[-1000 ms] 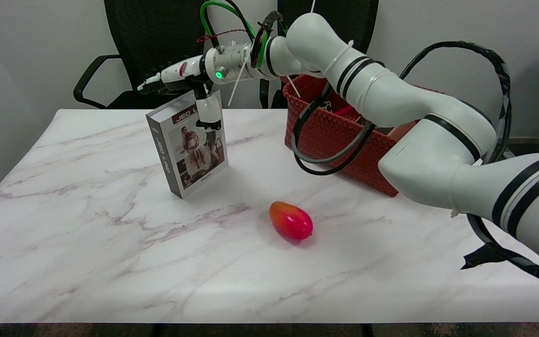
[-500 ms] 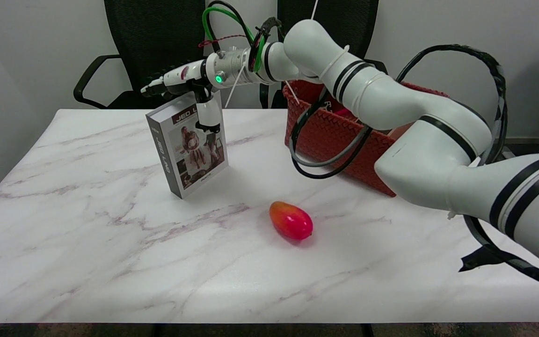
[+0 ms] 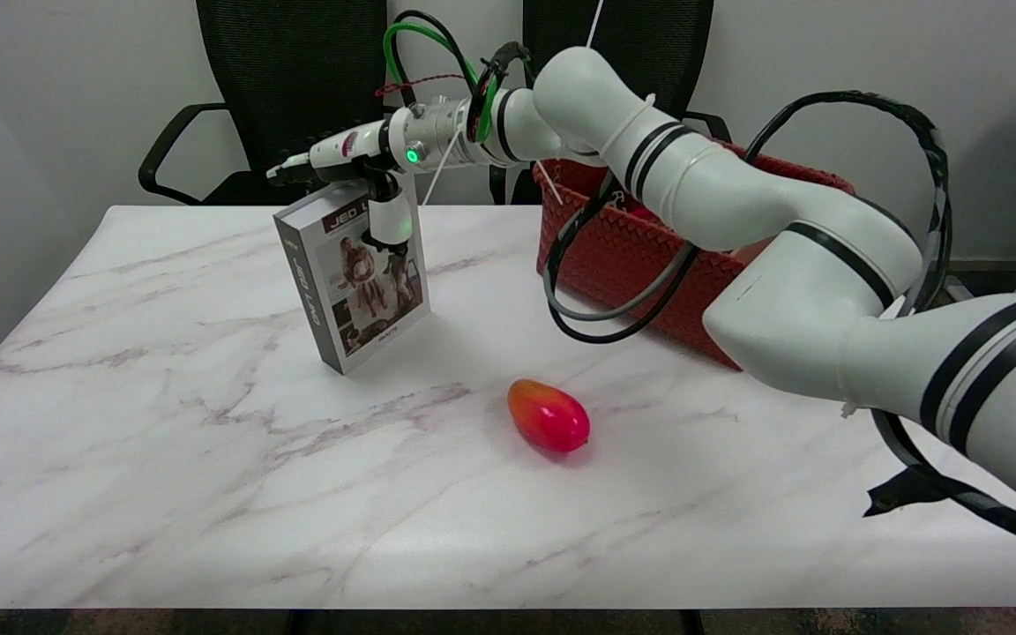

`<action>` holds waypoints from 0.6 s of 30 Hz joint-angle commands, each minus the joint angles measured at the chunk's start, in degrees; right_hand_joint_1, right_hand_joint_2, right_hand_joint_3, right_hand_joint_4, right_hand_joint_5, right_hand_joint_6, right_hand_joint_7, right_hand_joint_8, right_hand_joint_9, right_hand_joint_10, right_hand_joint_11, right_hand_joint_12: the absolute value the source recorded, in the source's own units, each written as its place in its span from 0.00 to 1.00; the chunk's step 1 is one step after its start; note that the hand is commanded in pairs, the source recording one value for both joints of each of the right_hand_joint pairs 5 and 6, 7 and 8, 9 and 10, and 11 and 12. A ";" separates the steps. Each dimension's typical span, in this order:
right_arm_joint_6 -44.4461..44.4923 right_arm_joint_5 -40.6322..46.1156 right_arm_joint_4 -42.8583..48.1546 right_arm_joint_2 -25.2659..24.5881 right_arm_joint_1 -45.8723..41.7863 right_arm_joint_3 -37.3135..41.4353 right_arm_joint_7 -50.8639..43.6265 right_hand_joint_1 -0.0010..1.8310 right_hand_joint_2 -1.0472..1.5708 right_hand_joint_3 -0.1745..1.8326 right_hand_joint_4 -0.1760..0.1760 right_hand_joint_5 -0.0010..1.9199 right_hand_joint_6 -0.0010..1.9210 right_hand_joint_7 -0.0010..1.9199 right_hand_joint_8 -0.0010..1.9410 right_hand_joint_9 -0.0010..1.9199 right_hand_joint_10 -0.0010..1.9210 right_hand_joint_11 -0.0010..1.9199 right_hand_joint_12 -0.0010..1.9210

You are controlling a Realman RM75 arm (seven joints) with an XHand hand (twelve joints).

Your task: Pick up the white book.

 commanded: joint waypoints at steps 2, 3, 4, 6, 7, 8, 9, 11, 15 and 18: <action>0.79 0.83 0.02 -0.43 -0.30 0.59 -0.89 0.77 0.53 0.76 0.50 0.05 0.05 0.40 0.40 0.43 0.43 0.11 0.11; 0.89 1.08 0.05 -0.43 -0.30 0.54 -0.89 0.77 0.52 0.77 0.50 0.05 0.05 0.41 0.41 0.46 0.46 0.15 0.15; 1.00 1.24 0.10 -0.43 -0.30 0.43 -0.89 0.76 0.52 0.79 0.50 0.06 0.06 0.43 0.43 0.50 0.50 0.20 0.20; 1.00 1.24 0.20 -0.43 -0.30 0.43 -0.89 0.75 0.49 0.86 0.50 0.11 0.11 0.48 0.48 0.58 0.58 0.30 0.30; 1.00 1.24 0.26 -0.43 -0.30 0.43 -0.89 0.75 0.49 0.89 0.50 0.14 0.14 0.51 0.50 0.61 0.61 0.36 0.36; 1.00 1.24 0.26 -0.43 -0.30 0.42 -0.91 0.75 0.49 0.92 0.50 0.17 0.17 0.53 0.52 0.64 0.64 0.47 0.47; 1.00 1.24 0.26 -0.43 -0.30 0.37 -0.97 0.75 0.49 0.95 0.50 0.18 0.18 0.54 0.54 0.67 0.67 0.54 0.54; 1.00 1.24 0.26 -0.45 -0.29 0.43 -0.97 0.75 0.48 0.97 0.50 0.19 0.19 0.56 0.55 0.68 0.68 0.58 0.58; 1.10 1.24 0.26 -0.61 -0.22 0.35 -0.97 0.73 0.46 1.00 0.50 0.32 0.32 0.61 0.60 0.72 0.72 0.65 0.65; 1.16 1.24 0.26 -0.68 -0.22 0.19 -0.97 0.72 0.45 1.00 0.50 0.46 0.46 0.67 0.67 0.76 0.76 0.73 0.73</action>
